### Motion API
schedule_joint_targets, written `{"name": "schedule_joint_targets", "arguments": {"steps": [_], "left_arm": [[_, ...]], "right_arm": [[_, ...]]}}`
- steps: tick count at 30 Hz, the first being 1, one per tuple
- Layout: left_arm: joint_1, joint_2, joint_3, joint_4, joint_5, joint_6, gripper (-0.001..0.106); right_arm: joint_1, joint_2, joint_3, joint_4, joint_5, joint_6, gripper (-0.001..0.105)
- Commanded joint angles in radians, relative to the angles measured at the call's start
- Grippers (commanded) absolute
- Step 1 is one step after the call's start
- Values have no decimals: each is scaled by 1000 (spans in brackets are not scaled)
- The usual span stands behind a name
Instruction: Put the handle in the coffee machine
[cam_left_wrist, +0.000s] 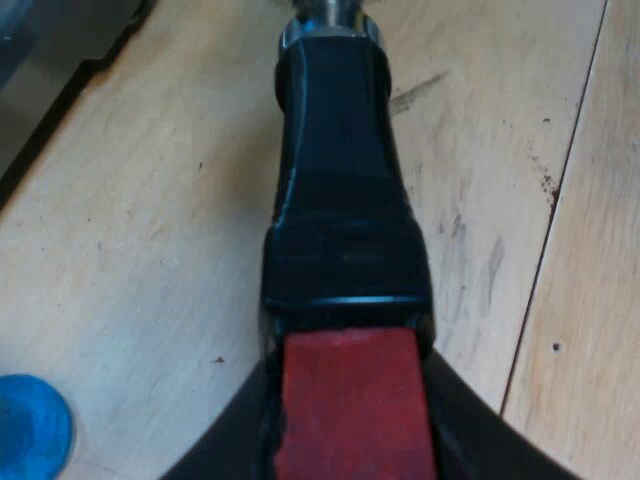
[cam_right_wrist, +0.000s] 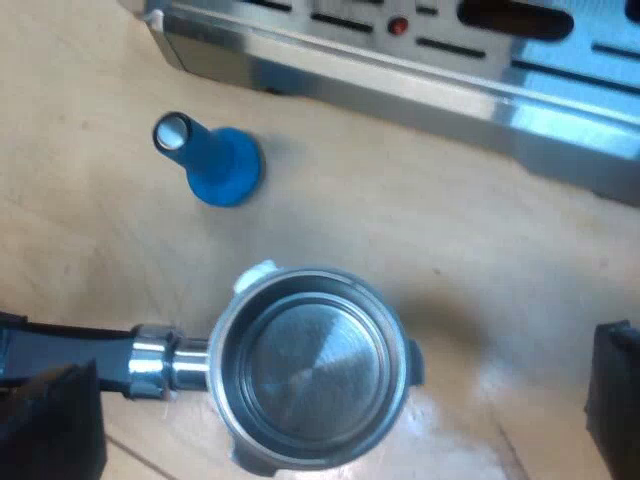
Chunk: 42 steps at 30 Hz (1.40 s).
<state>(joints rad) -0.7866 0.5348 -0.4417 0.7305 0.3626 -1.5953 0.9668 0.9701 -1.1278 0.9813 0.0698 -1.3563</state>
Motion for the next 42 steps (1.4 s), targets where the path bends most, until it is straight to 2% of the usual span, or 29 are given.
{"name": "schedule_joint_targets", "arguments": {"steps": [1, 6, 10, 14, 15, 16, 22, 24, 27, 31, 35, 37, 38, 40, 42], "left_arm": [[-1, -19, -17, -46, 7, -35, 0], [10, -21, -17, -46, -9, -54, 0], [84, -21, -30, -40, -9, -54, 0], [110, -21, -32, -40, -7, -49, 0], [210, -21, -46, -13, 37, 2, 0], [232, -21, -49, -4, 46, 12, 0], [397, -21, -53, 36, 80, 82, 0], [425, -21, -53, 39, 90, 87, 0], [520, -21, -56, 63, 135, 138, 0], [586, -21, -56, 72, 137, 150, 0], [589, -21, -56, 72, 137, 166, 0], [589, -21, -56, 72, 137, 166, 0], [589, -21, -56, 72, 137, 166, 0], [589, -21, -56, 72, 137, 166, 0], [589, -21, -56, 72, 137, 166, 0]], "right_arm": [[51, -9, -9, -31, 63, -10, 105], [131, -9, -9, -75, 139, -7, 105], [172, -9, -9, -104, 190, 17, 105], [191, -9, -9, -117, 215, 29, 105], [198, -9, -9, -122, 238, 34, 105], [225, -9, -9, -139, 292, 36, 105], [268, -9, -9, -182, 390, 36, 105], [274, -1, -9, -196, 411, 36, 105], [274, 26, -9, -220, 413, 36, 105], [278, 88, -9, -294, 426, 36, 105], [304, 137, -9, -377, 485, 36, 105], [341, 166, -9, -417, 604, 34, 105], [350, 174, -9, -423, 633, 33, 105], [407, 206, -9, -428, 810, 37, 105], [451, 229, -1, -437, 899, 39, 105]]}}
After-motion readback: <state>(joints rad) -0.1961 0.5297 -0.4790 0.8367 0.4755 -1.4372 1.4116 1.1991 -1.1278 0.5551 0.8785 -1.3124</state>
